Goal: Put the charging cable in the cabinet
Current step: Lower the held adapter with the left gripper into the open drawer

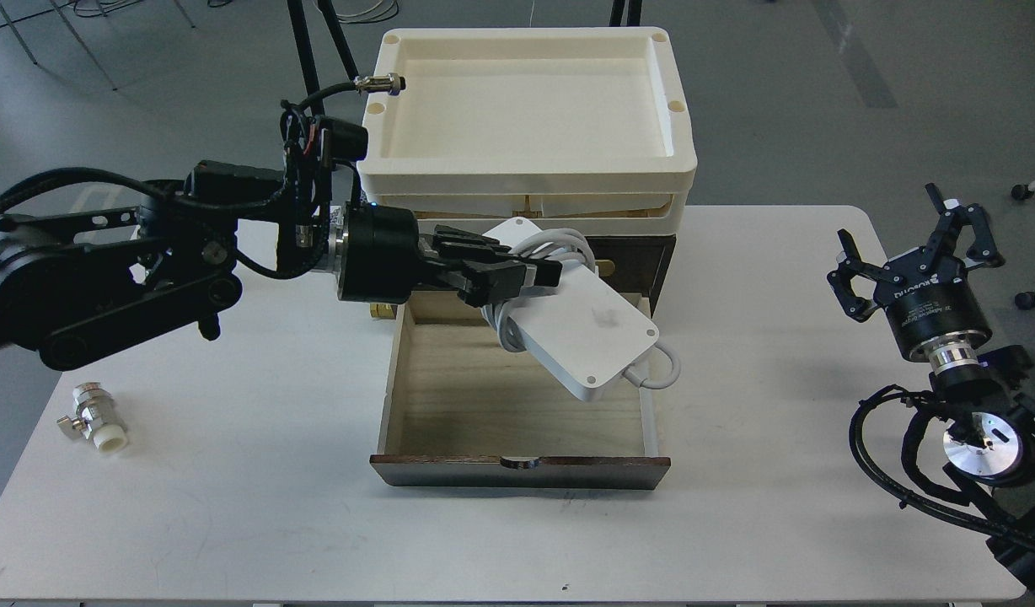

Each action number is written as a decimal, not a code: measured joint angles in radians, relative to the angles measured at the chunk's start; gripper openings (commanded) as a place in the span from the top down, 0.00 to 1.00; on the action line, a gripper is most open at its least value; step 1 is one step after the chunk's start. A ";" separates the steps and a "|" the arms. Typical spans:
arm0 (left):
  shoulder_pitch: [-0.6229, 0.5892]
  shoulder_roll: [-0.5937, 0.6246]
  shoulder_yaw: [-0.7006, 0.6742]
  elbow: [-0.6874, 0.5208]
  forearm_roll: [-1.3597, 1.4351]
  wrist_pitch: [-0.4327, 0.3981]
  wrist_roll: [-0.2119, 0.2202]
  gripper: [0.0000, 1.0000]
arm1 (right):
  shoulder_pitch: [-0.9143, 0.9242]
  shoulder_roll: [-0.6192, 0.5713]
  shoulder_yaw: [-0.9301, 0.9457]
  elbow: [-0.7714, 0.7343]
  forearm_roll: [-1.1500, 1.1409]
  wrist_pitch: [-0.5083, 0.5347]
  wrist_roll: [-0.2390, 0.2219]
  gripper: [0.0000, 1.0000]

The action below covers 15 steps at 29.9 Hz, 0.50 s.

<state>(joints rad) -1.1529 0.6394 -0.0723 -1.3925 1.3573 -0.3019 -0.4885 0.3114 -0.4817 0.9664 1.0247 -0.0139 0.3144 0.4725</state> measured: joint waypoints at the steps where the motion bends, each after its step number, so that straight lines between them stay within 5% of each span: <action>1: 0.017 -0.004 0.000 0.002 0.008 0.009 0.000 0.93 | 0.000 0.000 0.000 0.000 0.000 0.000 0.000 0.01; 15: 0.219 -0.107 -0.005 0.133 0.066 0.140 0.000 0.93 | 0.000 0.000 0.000 0.002 0.000 0.000 0.000 0.01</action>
<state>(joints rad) -0.9340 0.5319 -0.0769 -1.2592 1.4235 -0.1618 -0.4886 0.3114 -0.4817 0.9664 1.0263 -0.0143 0.3144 0.4725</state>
